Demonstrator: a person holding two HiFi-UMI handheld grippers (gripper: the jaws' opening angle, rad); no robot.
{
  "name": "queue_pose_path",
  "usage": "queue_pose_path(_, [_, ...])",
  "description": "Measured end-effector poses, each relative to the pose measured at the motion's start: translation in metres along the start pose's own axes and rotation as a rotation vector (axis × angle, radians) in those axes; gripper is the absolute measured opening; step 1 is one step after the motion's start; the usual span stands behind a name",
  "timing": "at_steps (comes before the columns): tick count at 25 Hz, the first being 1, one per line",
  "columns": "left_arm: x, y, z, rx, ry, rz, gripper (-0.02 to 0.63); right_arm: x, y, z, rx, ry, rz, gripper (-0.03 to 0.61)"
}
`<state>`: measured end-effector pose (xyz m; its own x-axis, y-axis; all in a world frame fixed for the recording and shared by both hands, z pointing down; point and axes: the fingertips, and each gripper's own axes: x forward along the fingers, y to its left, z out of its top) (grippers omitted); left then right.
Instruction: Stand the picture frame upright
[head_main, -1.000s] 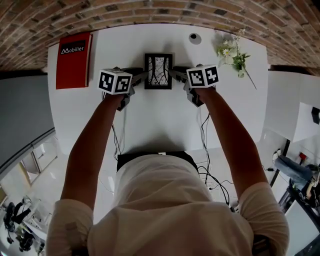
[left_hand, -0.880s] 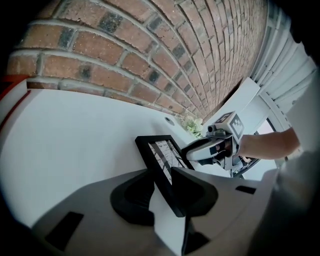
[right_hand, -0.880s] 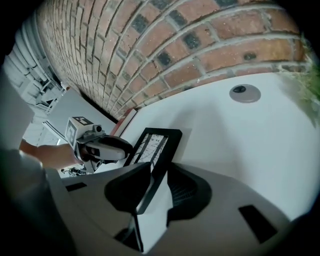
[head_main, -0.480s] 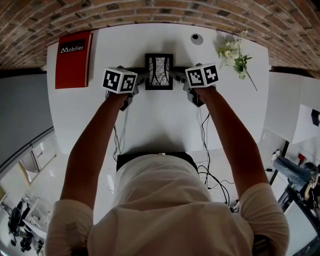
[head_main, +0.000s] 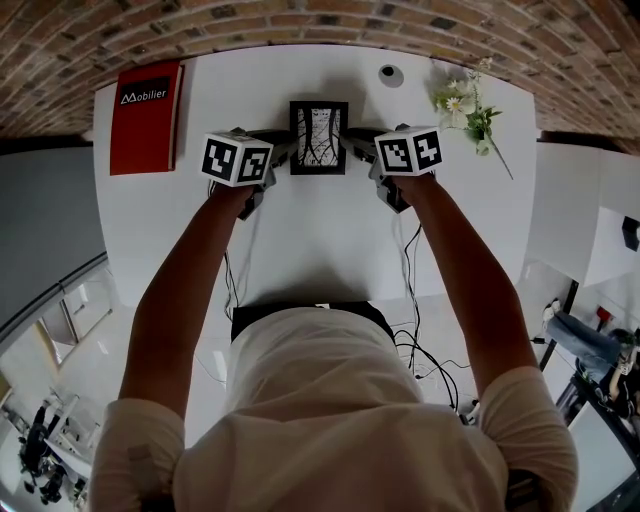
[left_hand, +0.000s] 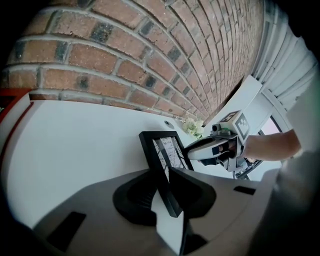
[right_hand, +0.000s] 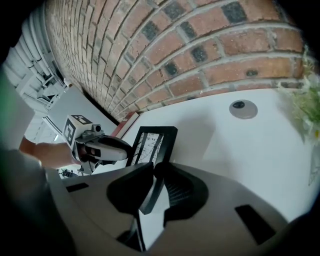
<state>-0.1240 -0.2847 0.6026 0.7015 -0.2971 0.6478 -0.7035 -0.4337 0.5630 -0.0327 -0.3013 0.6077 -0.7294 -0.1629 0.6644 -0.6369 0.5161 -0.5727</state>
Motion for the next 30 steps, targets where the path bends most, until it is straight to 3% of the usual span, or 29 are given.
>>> queue_pose_path(11, [-0.013,-0.018,0.012,0.084,-0.016,0.018,0.070,-0.023,0.009,0.028,-0.130,-0.071,-0.028,0.057])
queue_pose_path(30, [-0.057,-0.018,0.062,0.272,-0.085,0.137,0.054,-0.040,0.043,0.073,-0.373,-0.158,-0.070,0.046])
